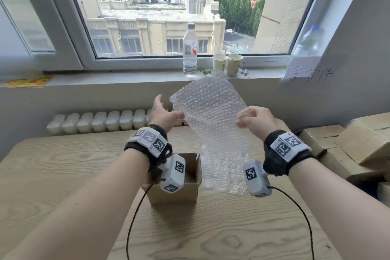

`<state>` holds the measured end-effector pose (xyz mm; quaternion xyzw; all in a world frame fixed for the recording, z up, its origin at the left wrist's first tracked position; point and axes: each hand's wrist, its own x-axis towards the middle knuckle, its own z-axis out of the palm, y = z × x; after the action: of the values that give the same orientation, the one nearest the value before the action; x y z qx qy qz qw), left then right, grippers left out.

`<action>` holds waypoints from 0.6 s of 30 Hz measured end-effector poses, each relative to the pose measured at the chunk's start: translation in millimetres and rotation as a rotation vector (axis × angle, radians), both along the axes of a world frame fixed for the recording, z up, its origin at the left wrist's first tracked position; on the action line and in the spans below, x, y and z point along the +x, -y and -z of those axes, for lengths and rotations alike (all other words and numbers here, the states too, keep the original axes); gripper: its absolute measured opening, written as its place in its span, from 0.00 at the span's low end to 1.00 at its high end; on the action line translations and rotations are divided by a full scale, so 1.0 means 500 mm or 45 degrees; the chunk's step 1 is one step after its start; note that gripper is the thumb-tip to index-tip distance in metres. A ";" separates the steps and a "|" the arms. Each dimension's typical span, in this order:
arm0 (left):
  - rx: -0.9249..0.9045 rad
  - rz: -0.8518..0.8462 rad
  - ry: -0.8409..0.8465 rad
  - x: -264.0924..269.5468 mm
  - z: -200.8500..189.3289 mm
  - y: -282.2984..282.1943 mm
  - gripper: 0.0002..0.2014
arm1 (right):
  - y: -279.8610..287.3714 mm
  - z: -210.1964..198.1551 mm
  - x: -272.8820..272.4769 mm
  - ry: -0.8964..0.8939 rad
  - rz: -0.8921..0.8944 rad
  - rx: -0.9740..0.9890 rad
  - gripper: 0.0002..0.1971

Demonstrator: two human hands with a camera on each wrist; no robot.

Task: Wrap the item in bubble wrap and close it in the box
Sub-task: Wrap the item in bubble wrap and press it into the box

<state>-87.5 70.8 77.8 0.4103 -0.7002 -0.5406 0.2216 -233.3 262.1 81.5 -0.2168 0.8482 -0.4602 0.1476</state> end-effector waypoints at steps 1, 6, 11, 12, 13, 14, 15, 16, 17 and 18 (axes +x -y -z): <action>-0.093 0.024 0.037 0.015 -0.003 0.006 0.49 | 0.012 -0.009 0.013 -0.038 -0.022 0.022 0.09; -0.199 0.148 0.004 0.070 -0.018 0.018 0.57 | 0.059 -0.045 0.066 -0.207 -0.164 0.135 0.10; -0.214 0.152 0.021 0.107 -0.029 0.017 0.44 | 0.090 -0.081 0.104 -0.325 -0.245 0.161 0.12; -0.253 0.139 0.022 0.110 -0.032 0.018 0.32 | 0.095 -0.087 0.108 -0.343 -0.247 0.148 0.11; -0.274 0.120 0.010 0.112 -0.034 0.019 0.20 | 0.099 -0.092 0.110 -0.352 -0.235 0.127 0.08; -0.272 0.110 -0.024 0.115 -0.034 0.022 0.13 | 0.103 -0.097 0.110 -0.354 -0.210 0.096 0.07; -0.237 0.097 -0.081 0.115 -0.031 0.026 0.09 | 0.106 -0.098 0.106 -0.350 -0.174 0.063 0.10; -0.184 0.075 -0.145 0.116 -0.027 0.032 0.08 | 0.108 -0.097 0.101 -0.340 -0.127 0.032 0.15; -0.109 0.051 -0.211 0.118 -0.021 0.040 0.06 | 0.109 -0.095 0.096 -0.333 -0.074 0.020 0.20; -0.021 0.029 -0.274 0.123 -0.016 0.046 0.07 | 0.107 -0.092 0.092 -0.330 -0.021 0.025 0.25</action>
<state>-26.1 47.9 85.8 0.3401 -0.6814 -0.5782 0.2928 -187.3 208.8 127.5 -0.2801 0.8628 -0.4187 0.0427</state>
